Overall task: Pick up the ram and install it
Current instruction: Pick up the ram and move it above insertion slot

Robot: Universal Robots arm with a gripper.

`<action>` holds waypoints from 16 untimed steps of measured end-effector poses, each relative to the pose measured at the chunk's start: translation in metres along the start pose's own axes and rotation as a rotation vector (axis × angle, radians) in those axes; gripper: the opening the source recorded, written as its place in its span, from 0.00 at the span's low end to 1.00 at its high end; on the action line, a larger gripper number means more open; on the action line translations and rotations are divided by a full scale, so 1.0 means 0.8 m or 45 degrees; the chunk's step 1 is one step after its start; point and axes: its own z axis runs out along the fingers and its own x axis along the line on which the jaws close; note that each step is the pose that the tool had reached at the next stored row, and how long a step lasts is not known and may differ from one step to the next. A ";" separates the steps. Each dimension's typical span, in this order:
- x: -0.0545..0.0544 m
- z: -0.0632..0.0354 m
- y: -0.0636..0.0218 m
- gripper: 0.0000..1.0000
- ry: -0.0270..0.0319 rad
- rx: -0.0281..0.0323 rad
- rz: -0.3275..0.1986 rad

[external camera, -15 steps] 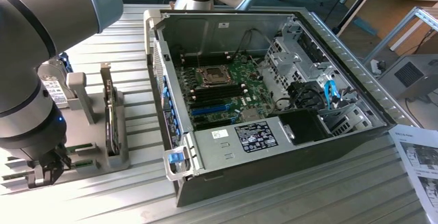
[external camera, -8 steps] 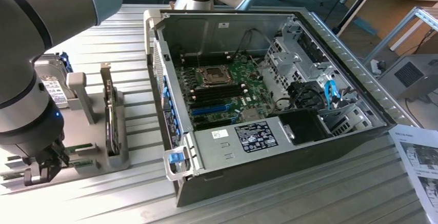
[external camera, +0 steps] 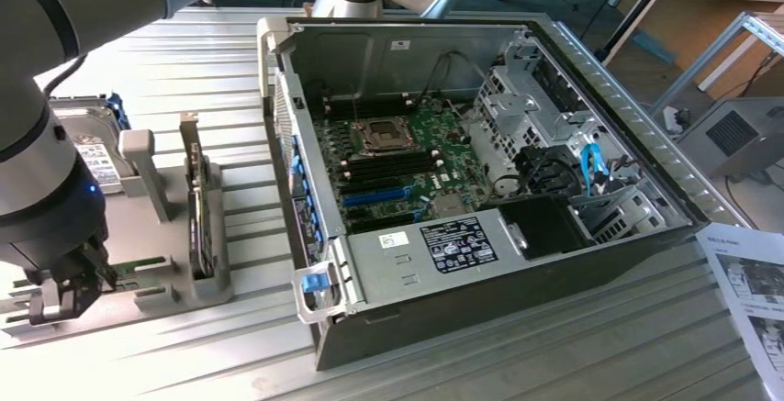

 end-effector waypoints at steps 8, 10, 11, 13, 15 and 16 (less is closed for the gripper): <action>0.000 -0.025 0.000 0.12 0.0001 -0.0001 0.000; 0.000 -0.033 0.000 0.12 0.0002 -0.0001 0.000; 0.000 -0.036 0.000 0.12 0.0001 -0.0001 0.000; -0.001 -0.045 0.000 0.12 0.0001 -0.0001 0.000; -0.001 -0.050 0.000 0.12 0.0001 -0.0001 0.000; -0.001 -0.053 0.000 0.12 0.0001 -0.0001 0.000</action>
